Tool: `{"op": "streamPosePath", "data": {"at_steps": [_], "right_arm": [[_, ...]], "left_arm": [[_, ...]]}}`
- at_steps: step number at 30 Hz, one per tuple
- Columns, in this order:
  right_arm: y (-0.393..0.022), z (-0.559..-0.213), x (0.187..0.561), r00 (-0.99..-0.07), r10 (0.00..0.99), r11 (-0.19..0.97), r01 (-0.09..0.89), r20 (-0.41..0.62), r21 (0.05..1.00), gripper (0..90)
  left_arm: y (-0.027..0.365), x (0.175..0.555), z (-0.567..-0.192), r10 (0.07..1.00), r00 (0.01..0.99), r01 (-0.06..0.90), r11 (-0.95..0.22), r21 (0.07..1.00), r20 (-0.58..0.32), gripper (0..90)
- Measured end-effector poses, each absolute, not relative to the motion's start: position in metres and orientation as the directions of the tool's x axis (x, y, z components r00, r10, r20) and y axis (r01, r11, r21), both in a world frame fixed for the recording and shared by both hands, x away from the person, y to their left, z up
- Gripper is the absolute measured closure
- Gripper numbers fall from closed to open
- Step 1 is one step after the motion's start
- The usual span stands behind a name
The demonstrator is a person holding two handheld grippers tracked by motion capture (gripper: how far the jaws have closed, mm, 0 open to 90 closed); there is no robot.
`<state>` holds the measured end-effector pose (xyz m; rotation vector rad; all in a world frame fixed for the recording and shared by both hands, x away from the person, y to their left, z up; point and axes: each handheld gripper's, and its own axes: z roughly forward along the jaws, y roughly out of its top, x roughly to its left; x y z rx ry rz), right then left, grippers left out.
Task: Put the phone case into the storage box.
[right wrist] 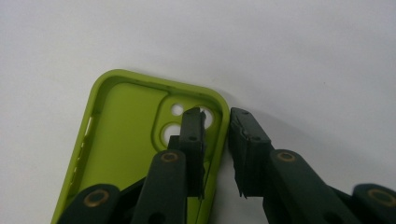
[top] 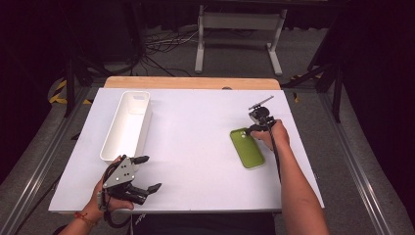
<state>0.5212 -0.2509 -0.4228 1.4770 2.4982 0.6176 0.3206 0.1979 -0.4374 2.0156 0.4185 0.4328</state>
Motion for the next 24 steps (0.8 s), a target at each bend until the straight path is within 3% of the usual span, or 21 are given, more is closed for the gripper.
{"op": "streamPosePath", "data": {"at_steps": [6,12,24], "right_arm": [[-0.2501,-0.4232,0.5213,-0.487,0.871,0.418,0.799,0.058,0.432,76.5],[-0.2580,-0.4254,0.5220,-0.455,0.881,0.357,0.819,0.129,0.449,78.2],[-0.2542,-0.4239,0.5202,-0.449,0.888,0.363,0.819,0.101,0.445,77.4]], "left_arm": [[0.1974,0.3208,-0.4379,0.461,0.878,0.110,-0.457,0.883,0.129,7.6],[0.1972,0.3199,-0.4377,0.460,0.879,0.111,-0.455,0.883,0.127,7.7],[0.1976,0.3191,-0.4368,0.463,0.876,0.105,-0.456,0.884,0.135,7.9]]}}
